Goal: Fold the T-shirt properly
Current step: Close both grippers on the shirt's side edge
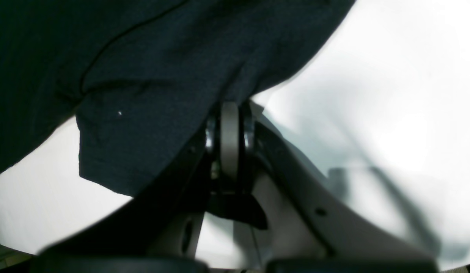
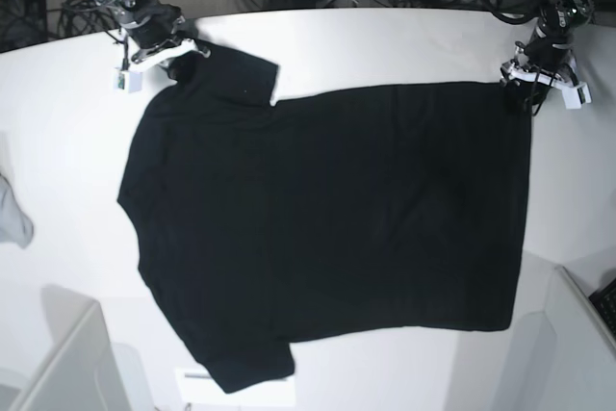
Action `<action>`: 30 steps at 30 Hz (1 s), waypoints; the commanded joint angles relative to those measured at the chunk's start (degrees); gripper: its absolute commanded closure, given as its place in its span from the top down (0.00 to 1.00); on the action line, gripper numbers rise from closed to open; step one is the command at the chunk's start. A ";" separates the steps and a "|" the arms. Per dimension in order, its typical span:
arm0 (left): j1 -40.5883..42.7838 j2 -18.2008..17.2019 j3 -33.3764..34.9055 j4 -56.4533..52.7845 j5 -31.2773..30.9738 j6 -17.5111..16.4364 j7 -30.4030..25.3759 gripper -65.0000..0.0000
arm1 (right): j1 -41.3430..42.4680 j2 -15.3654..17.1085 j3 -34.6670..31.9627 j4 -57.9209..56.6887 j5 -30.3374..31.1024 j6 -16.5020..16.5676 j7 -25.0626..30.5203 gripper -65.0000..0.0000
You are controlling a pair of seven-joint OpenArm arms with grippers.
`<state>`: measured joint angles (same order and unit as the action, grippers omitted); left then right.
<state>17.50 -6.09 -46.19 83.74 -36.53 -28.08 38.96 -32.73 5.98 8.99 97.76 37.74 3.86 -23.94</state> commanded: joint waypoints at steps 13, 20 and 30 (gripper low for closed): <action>0.39 -0.90 0.00 -0.01 0.45 2.80 1.17 0.00 | 0.16 0.40 0.63 -0.13 -1.47 -1.35 -2.39 0.00; 2.15 -1.08 -0.09 1.93 0.45 5.35 1.17 0.00 | -1.25 0.22 2.83 2.95 -1.38 -1.35 -2.39 0.00; 8.48 -1.08 -0.44 9.22 0.45 5.53 1.17 0.00 | -7.75 0.04 3.53 9.63 -1.38 -1.35 -2.30 0.00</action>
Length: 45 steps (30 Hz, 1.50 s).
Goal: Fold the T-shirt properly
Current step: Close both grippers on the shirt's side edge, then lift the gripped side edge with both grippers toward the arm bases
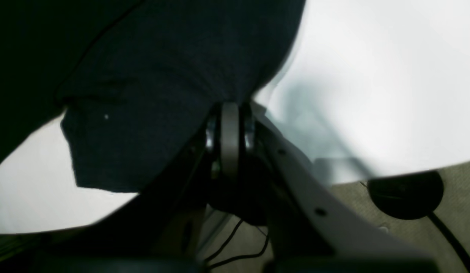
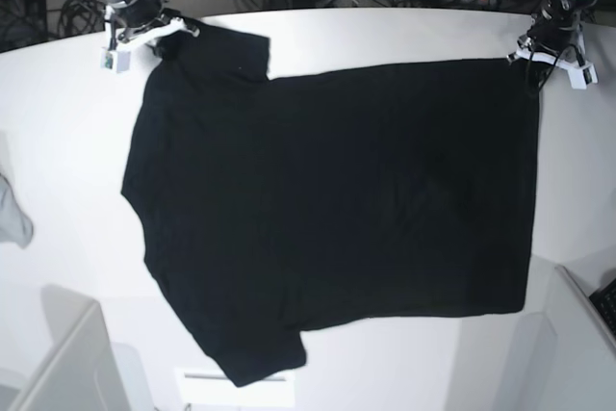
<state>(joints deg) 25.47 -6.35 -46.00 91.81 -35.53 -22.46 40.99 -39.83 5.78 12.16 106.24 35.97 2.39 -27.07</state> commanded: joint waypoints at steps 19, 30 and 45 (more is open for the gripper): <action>5.78 -0.82 -0.29 8.98 -0.56 0.00 -0.86 0.00 | -0.74 0.15 -0.16 9.41 0.56 0.38 0.74 0.00; -0.02 -0.82 -0.29 10.56 -0.56 5.89 -0.77 0.00 | 9.64 0.50 -0.08 9.15 0.56 0.11 -3.83 0.00; -12.42 -0.55 2.35 10.39 15.35 5.80 7.23 0.00 | 27.66 0.06 -0.16 2.03 0.30 0.02 -16.23 0.00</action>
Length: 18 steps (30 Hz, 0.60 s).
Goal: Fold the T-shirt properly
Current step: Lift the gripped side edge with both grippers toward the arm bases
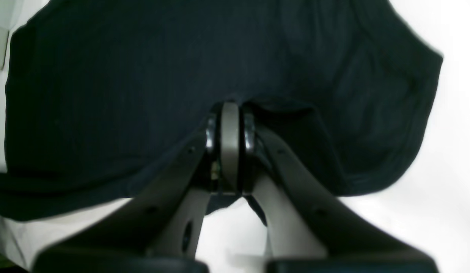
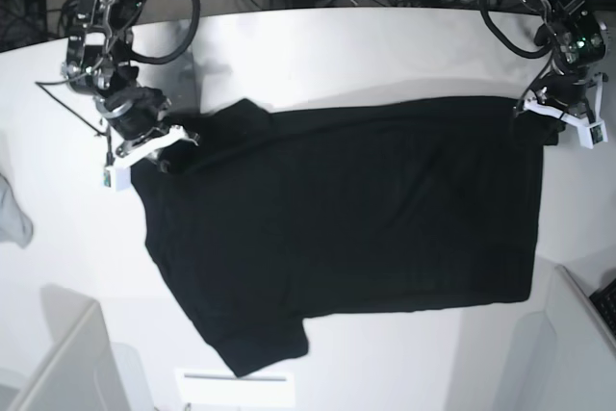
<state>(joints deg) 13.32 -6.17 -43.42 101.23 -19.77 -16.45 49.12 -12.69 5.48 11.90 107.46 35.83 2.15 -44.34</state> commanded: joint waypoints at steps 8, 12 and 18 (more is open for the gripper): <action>-2.03 -0.73 0.74 0.70 -0.41 -0.04 -0.82 0.00 | 5.17 0.37 0.01 -5.70 0.43 0.26 1.04 0.00; -4.22 -0.81 0.74 -1.58 -0.32 -0.04 -0.82 0.00 | 8.51 0.46 -0.08 -8.78 0.43 0.26 1.04 0.00; -6.86 -0.90 0.74 -3.96 -0.23 -0.04 -0.82 0.00 | 13.35 0.63 -0.16 -14.05 0.43 0.44 0.95 0.00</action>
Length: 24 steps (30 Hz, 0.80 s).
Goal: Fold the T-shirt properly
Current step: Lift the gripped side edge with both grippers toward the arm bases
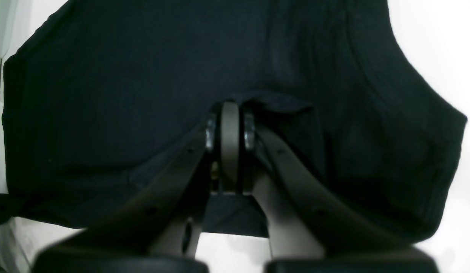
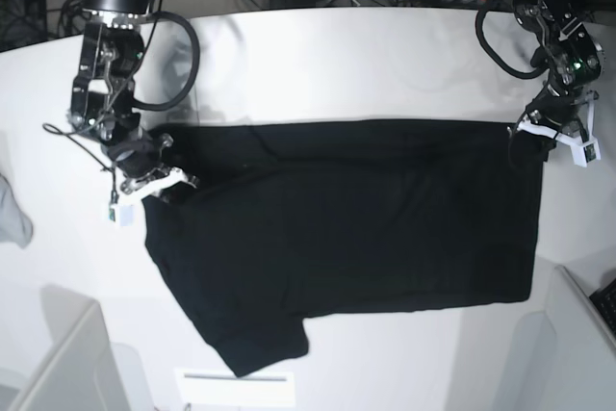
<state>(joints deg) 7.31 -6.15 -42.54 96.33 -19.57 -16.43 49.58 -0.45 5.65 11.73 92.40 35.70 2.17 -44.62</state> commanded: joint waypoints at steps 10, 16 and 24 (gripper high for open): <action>-5.42 -0.66 -0.14 -2.84 6.87 -0.06 -1.27 0.00 | 8.84 1.87 -7.29 -7.70 0.56 0.33 1.76 0.00; -7.36 -0.66 -0.14 -2.84 8.54 -0.15 -1.27 0.00 | 11.04 2.22 -7.11 -10.25 0.56 0.33 1.85 0.00; -10.17 -0.84 -0.14 -6.00 8.80 -0.15 -1.27 0.00 | 11.57 2.31 -7.37 -12.53 0.47 0.33 4.05 0.00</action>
<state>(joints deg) -1.96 -6.04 -42.65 89.36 -10.52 -16.45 49.54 9.76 7.40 4.25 79.05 35.59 2.15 -41.80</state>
